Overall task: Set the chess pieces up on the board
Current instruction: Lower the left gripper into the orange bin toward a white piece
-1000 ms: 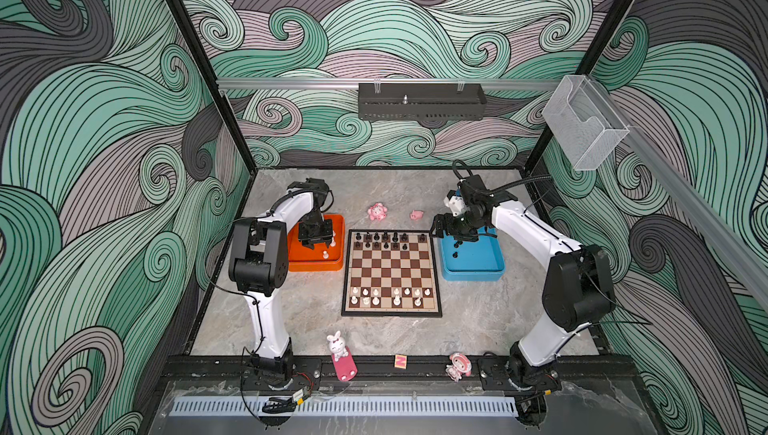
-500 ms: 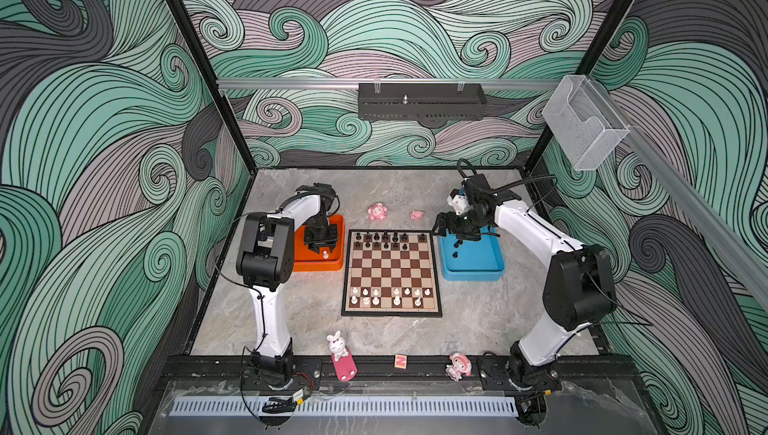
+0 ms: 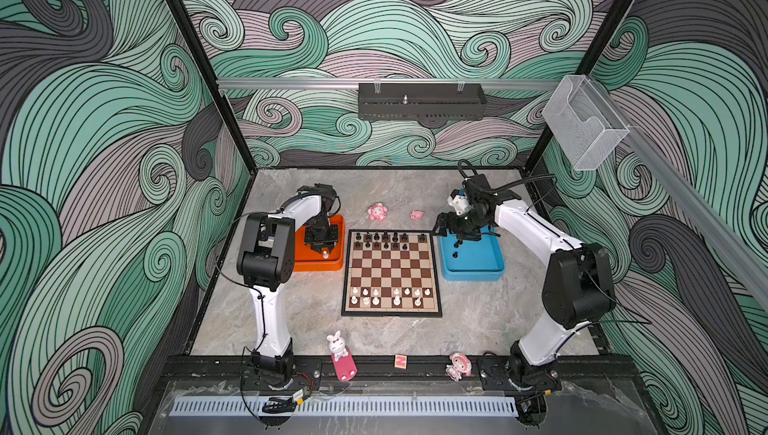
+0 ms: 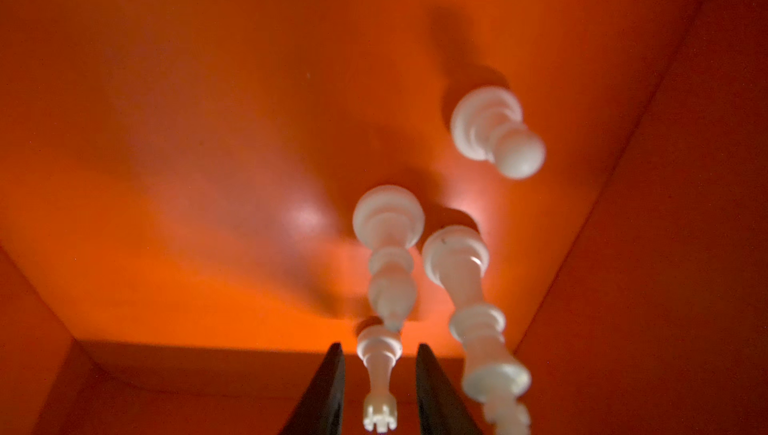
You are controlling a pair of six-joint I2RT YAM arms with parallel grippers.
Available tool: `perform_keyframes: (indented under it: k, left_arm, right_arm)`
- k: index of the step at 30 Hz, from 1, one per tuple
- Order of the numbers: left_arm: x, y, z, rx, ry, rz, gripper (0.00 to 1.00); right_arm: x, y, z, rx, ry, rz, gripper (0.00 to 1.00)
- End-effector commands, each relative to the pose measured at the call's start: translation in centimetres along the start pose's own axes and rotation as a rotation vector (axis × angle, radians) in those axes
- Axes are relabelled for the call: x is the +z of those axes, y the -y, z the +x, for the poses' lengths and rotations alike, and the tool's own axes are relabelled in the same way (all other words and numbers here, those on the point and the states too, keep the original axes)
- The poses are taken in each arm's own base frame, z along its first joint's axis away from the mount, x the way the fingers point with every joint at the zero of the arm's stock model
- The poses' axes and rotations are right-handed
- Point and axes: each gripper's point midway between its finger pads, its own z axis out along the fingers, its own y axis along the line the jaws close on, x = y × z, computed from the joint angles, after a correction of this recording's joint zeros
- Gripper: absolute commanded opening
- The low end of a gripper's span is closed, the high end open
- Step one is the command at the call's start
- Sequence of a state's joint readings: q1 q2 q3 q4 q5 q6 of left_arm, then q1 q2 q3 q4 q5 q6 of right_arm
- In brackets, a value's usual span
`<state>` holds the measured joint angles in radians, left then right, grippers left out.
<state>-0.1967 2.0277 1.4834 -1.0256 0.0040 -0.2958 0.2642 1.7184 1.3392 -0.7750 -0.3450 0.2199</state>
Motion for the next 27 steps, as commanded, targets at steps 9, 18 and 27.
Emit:
perform_keyframes:
  k: [9, 18, 27]
  left_arm:
    - [0.9, -0.2, 0.9, 0.025, -0.03, -0.045, 0.32]
    - [0.2, -0.4, 0.8, 0.029, -0.018, -0.057, 0.23]
    - [-1.9, -0.6, 0.8, 0.043, 0.007, -0.063, 0.2]
  right_arm:
    - [0.1, 0.2, -0.1, 0.002, -0.009, -0.01, 0.92]
    - [-0.2, 0.3, 0.0, 0.005, -0.004, -0.01, 0.92]
    - [-0.7, 0.4, -0.2, 0.007, 0.011, -0.01, 0.92]
